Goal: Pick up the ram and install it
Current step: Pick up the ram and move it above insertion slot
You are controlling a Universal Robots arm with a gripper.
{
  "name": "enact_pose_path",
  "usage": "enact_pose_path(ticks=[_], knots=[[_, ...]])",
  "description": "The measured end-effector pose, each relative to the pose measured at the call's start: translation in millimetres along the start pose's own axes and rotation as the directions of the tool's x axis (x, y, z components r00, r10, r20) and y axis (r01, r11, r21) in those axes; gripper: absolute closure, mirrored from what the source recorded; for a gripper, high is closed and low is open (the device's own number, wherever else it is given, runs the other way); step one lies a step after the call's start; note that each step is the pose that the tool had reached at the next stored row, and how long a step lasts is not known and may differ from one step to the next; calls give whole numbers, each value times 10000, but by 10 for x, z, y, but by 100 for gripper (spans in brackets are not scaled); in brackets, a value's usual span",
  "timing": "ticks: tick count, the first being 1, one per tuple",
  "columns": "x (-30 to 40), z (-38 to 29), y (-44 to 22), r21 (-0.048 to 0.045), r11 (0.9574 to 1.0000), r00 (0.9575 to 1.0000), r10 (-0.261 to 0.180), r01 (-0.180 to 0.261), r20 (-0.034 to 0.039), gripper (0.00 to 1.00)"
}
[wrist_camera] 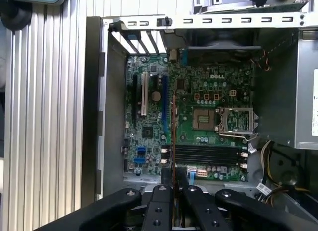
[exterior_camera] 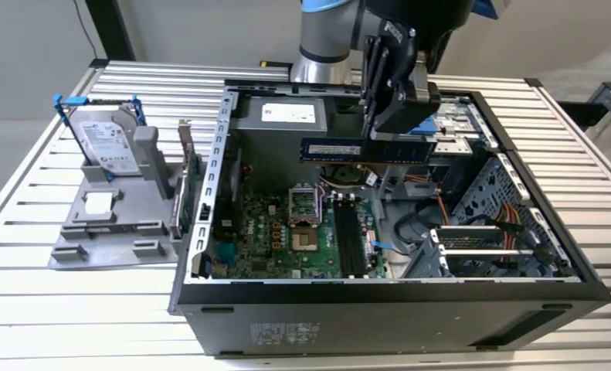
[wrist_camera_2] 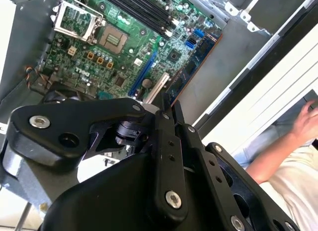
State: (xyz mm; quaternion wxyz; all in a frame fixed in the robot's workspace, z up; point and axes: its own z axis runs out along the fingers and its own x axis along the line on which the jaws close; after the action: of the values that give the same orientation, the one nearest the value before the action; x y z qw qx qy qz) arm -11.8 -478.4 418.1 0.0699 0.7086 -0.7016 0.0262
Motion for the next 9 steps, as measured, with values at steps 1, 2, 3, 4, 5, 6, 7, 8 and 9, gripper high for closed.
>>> enact_pose_path(ticks=[1,2,3,4,5,6,7,8,9], knots=[[0,-1,-14,-2,10000,10000,-1,1,-4,100],[0,-1,-27,-5,10000,10000,0,0,-8,100],[0,-2,-40,-7,10000,10000,0,0,-12,100],[1,-3,-53,-10,10000,10000,0,0,-16,100],[1,-4,-66,-12,10000,10000,0,0,-19,100],[1,-5,-80,-14,10000,10000,-1,1,-23,100],[1,-6,-95,-17,10000,10000,0,0,-26,100],[1,-6,-110,-19,10000,10000,-1,1,-29,100],[2,-8,-124,-22,10000,10000,-1,1,-33,100]])
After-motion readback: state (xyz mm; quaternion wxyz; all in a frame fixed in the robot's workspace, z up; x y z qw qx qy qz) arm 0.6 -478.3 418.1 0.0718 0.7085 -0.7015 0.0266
